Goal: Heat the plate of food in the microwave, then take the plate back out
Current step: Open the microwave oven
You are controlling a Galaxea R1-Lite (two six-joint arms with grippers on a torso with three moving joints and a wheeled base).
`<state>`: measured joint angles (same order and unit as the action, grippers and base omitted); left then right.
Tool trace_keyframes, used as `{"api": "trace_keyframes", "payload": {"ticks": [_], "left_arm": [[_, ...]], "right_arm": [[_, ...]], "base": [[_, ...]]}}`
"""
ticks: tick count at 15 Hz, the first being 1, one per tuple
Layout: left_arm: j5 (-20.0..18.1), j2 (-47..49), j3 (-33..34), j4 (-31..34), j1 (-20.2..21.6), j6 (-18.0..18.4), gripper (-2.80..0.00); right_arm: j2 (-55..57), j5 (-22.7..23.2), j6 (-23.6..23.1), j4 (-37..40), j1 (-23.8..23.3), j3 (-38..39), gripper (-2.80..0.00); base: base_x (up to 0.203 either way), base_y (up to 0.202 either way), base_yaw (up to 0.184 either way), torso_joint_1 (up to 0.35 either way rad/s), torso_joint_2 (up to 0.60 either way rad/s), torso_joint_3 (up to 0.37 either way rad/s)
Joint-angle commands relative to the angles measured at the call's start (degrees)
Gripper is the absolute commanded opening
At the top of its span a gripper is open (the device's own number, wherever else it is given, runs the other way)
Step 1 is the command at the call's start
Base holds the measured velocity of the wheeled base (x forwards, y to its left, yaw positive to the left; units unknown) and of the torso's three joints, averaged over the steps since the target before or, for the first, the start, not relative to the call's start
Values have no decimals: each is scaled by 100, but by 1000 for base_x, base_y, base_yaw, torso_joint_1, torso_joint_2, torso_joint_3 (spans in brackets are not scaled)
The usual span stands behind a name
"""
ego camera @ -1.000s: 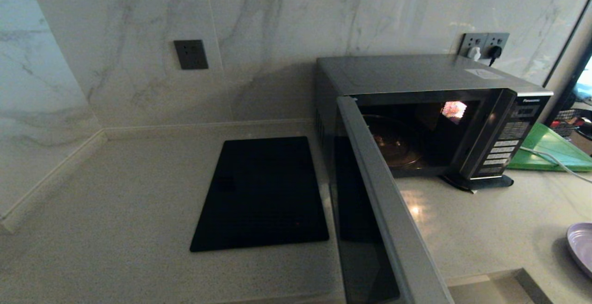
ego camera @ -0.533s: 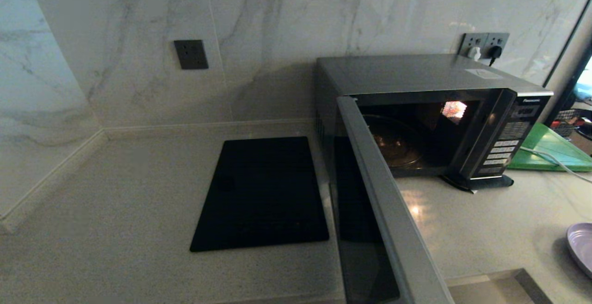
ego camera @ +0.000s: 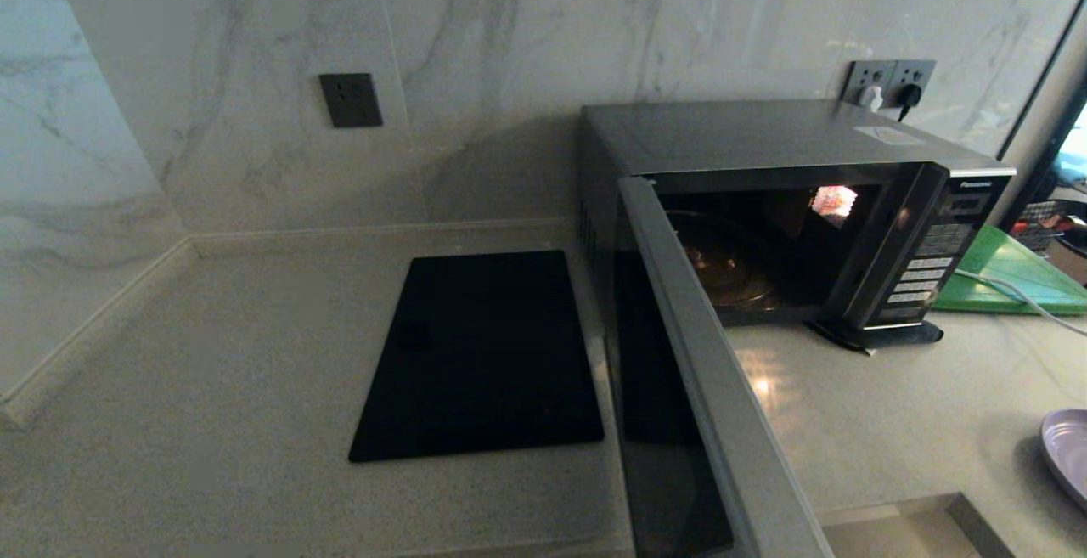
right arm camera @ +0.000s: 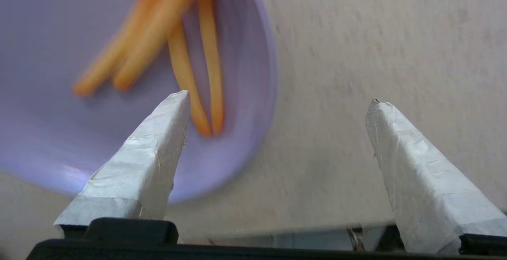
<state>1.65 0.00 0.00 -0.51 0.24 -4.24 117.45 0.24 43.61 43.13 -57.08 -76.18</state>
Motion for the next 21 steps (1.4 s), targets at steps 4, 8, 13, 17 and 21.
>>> {"api": "trace_keyframes", "payload": {"ticks": [4, 8, 13, 17, 21], "left_arm": [[2, 9, 0, -2, 2, -6, -280], [2, 9, 0, -2, 2, -6, -280], [2, 9, 0, -2, 2, -6, -280], [2, 9, 0, -2, 2, -6, -280], [2, 9, 0, -2, 2, -6, -280]], "right_arm": [[333, -112, 25, -67, -75, -99, 0], [436, -112, 25, -67, -75, -151, 0], [560, -112, 25, -67, -67, -264, 0], [639, -112, 25, -67, -71, -319, 0], [644, -112, 25, -67, -67, -323, -108]], "base": [[0, 0, 0, 0, 0, 0], [0, 0, 0, 0, 0, 0], [0, 0, 0, 0, 0, 0], [0, 0, 0, 0, 0, 0], [0, 0, 0, 0, 0, 0]]}}
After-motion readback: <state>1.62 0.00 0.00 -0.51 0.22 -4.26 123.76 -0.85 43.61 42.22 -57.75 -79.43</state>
